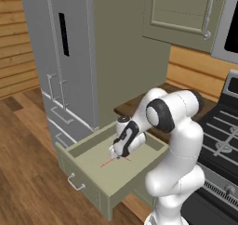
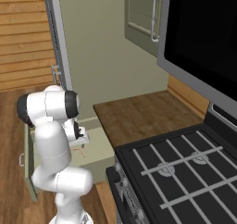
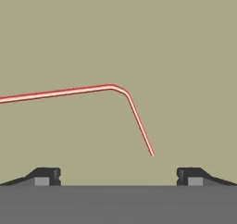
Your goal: Take a straw from the drawer in front and place it inside the glass cup on the dining counter.
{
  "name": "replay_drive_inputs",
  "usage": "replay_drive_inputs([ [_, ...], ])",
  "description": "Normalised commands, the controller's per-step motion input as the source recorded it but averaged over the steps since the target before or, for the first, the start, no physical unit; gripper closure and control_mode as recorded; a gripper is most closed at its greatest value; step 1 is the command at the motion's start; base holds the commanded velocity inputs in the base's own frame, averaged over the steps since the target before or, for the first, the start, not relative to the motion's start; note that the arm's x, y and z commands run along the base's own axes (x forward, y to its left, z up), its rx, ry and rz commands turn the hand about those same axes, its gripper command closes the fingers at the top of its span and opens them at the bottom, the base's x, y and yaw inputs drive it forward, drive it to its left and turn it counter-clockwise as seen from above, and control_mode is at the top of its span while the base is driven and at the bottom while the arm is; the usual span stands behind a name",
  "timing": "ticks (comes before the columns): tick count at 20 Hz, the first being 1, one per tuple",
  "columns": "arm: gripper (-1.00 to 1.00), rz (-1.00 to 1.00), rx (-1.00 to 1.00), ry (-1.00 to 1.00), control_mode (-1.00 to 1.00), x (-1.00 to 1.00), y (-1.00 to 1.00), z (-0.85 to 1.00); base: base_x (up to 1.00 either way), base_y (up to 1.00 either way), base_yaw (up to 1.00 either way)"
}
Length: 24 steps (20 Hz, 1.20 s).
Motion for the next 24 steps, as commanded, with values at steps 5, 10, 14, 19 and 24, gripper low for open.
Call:
replay_drive_inputs([
  [5, -1.0, 0.09, 0.0, 0.0, -1.0, 0.2, -0.1, -0.27, 0.0, 0.0, 0.0],
  [10, -1.0, 0.06, 0.0, 0.0, -1.0, 0.31, 0.0, -0.26, 0.0, 0.0, 0.0],
  [14, -1.0, 0.03, 0.0, 0.0, -1.0, 0.45, 0.0, -0.29, 0.0, 0.0, 0.0],
  [19, -1.0, 0.01, 0.0, 0.0, -1.0, 0.16, 0.0, -0.35, 0.0, 0.0, 0.0],
  [24, -1.0, 0.0, 0.0, 0.0, -1.0, 0.0, 0.0, -0.33, 0.0, 0.0, 0.0],
])
